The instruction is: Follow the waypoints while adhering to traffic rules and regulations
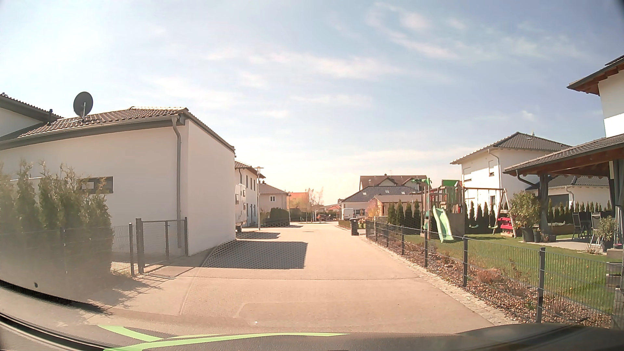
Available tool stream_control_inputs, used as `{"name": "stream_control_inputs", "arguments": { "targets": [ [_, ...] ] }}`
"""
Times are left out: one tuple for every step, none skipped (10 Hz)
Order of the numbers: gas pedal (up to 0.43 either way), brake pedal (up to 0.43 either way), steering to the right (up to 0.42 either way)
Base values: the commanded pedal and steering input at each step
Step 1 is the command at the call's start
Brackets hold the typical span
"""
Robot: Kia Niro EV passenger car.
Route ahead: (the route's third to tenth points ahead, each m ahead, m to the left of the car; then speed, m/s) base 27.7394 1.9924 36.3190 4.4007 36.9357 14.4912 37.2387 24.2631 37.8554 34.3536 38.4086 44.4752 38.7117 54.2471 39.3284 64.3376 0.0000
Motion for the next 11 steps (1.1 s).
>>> {"name": "stream_control_inputs", "arguments": {
  "targets": [
    [0.000,0.348,0.000],
    [0.000,0.348,0.000],
    [0.000,0.354,0.000],
    [0.000,0.354,0.000],
    [0.000,0.354,0.000],
    [0.000,0.354,0.000],
    [0.000,0.348,0.000],
    [0.000,0.354,0.000],
    [0.000,0.354,0.000],
    [0.000,0.348,0.000],
    [0.000,0.354,0.000]
  ]
}}
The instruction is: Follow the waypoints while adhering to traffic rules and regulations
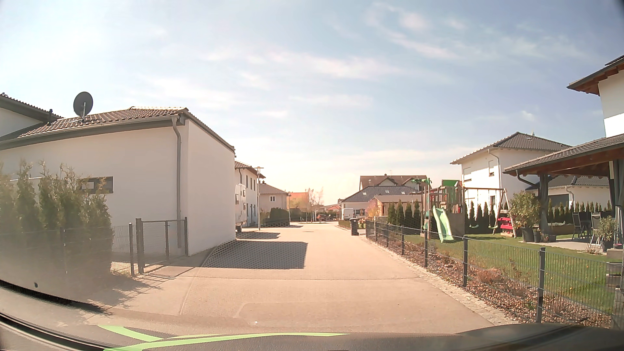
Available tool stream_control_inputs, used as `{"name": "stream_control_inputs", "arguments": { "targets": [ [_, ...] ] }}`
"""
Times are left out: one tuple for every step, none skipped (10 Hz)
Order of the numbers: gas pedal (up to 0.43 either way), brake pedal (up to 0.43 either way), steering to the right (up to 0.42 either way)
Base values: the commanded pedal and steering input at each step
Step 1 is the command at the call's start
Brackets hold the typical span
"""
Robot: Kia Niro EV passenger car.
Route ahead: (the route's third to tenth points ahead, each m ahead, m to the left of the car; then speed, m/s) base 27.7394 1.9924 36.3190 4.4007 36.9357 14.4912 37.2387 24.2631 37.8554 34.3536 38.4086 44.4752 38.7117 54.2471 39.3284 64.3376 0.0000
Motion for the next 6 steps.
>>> {"name": "stream_control_inputs", "arguments": {
  "targets": [
    [0.000,0.348,0.000],
    [0.000,0.354,0.000],
    [0.000,0.354,0.000],
    [0.000,0.348,0.000],
    [0.000,0.354,0.000],
    [0.000,0.354,0.000]
  ]
}}
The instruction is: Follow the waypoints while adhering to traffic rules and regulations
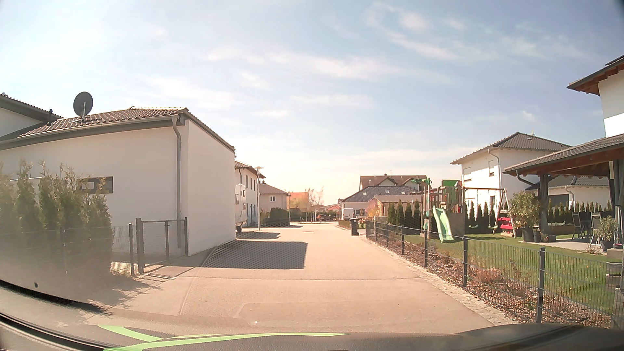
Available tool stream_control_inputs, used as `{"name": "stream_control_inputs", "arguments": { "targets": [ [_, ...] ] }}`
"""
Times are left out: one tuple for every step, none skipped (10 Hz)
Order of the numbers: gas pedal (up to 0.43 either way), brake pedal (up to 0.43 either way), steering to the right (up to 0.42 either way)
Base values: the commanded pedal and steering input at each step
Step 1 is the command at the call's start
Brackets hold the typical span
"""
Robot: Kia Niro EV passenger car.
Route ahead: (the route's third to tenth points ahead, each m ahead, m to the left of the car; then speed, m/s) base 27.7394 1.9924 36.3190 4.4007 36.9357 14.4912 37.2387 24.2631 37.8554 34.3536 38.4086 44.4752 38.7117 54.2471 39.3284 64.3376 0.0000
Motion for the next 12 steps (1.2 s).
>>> {"name": "stream_control_inputs", "arguments": {
  "targets": [
    [0.000,0.354,0.000],
    [0.000,0.348,0.000],
    [0.000,0.348,0.000],
    [0.000,0.348,0.000],
    [0.000,0.348,0.000],
    [0.000,0.341,0.000],
    [0.000,0.341,0.000],
    [0.000,0.341,0.000],
    [0.000,0.348,0.000],
    [0.000,0.341,0.000],
    [0.000,0.341,0.000],
    [0.000,0.341,0.000]
  ]
}}
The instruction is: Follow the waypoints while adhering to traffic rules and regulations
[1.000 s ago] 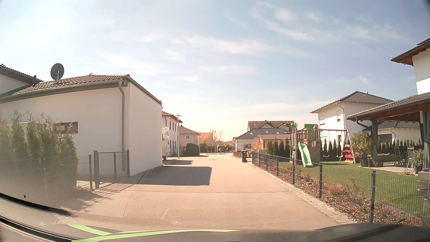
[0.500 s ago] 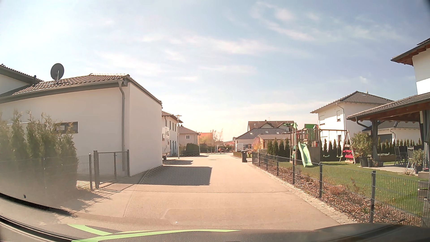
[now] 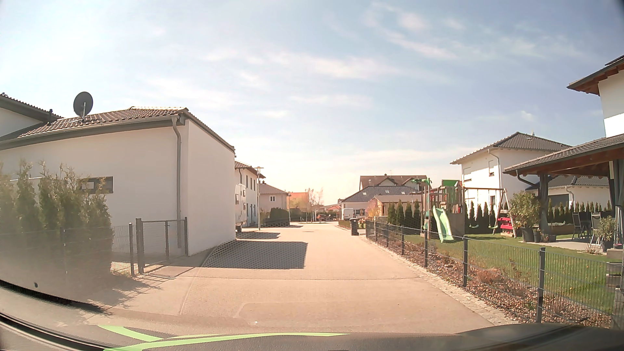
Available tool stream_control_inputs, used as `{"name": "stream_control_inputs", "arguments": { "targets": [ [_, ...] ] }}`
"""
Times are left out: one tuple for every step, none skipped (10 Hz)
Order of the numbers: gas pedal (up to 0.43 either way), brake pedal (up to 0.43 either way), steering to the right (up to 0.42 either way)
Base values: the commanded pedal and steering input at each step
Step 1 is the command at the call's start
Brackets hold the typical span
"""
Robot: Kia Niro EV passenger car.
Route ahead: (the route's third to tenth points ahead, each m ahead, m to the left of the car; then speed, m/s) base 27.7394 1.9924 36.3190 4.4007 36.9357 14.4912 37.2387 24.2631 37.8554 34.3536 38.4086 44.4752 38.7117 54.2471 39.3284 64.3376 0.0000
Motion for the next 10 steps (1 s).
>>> {"name": "stream_control_inputs", "arguments": {
  "targets": [
    [0.000,0.341,0.000],
    [0.000,0.341,0.000],
    [0.000,0.341,0.000],
    [0.000,0.335,0.000],
    [0.000,0.341,0.000],
    [0.000,0.341,0.000],
    [0.000,0.341,0.000],
    [0.000,0.335,0.000],
    [0.000,0.341,0.000],
    [0.000,0.341,0.000]
  ]
}}
